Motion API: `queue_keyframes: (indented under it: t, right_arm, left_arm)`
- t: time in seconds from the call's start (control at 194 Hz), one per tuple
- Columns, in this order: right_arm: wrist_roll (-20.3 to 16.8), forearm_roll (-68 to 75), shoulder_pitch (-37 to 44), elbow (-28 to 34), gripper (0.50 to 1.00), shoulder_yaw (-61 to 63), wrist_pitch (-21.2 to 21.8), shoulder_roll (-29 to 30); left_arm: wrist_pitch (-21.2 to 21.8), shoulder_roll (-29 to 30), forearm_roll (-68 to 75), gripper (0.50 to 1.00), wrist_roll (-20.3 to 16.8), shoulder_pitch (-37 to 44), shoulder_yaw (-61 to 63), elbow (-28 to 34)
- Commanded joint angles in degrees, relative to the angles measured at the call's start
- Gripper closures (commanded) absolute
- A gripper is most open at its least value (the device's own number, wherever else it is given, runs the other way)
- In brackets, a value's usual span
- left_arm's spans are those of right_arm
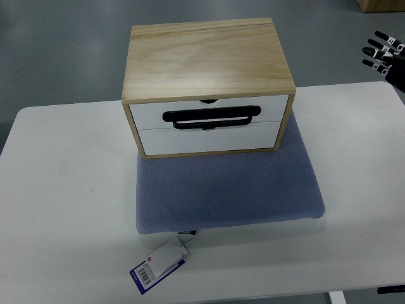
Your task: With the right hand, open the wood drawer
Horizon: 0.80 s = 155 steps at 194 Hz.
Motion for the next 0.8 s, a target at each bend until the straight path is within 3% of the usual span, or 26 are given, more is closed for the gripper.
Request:
queue_keyframes:
  t: [0.0, 0.149, 0.252, 0.443, 0.504, 0.53, 0.792]
  right_arm:
    - [2.3, -3.0, -0.1, 0.2, 0.554, -0.2, -1.8, -2.0]
    - [2.7, -6.6, 0.0, 2.1, 0.560, -0.3, -3.1, -4.4]
    - [2.6, -8.3, -0.1, 4.5, 0.560, -0.8, -1.2, -6.6]
    - [3.8, -12.6, 0.1, 11.3, 0.554, -3.0, 9.9, -12.6]
    - [4.2, -12.5, 0.1, 11.5, 0.554, -3.0, 9.9, -12.8]
    - [6.1, -12.8, 0.1, 11.9, 0.552, -2.4, 9.9, -14.3]
    - [6.4, -13.0, 2.8, 12.0, 0.552, 0.3, 9.9, -18.5]
  left_arm:
    - [0.0, 0.0, 0.0, 0.500, 0.1, 0.0, 0.0, 0.0]
    - [0.0, 0.0, 0.0, 0.500, 0.0, 0.0, 0.0, 0.0]
    - [0.0, 0.0, 0.0, 0.500, 0.0, 0.0, 0.0, 0.0]
    - [0.0, 0.0, 0.0, 0.500, 0.1, 0.0, 0.0, 0.0]
    - [0.0, 0.0, 0.0, 0.500, 0.0, 0.0, 0.0, 0.0]
    - [0.0, 0.0, 0.0, 0.500, 0.1, 0.0, 0.0, 0.0]
    - [0.0, 0.0, 0.0, 0.500, 0.0, 0.0, 0.0, 0.0]
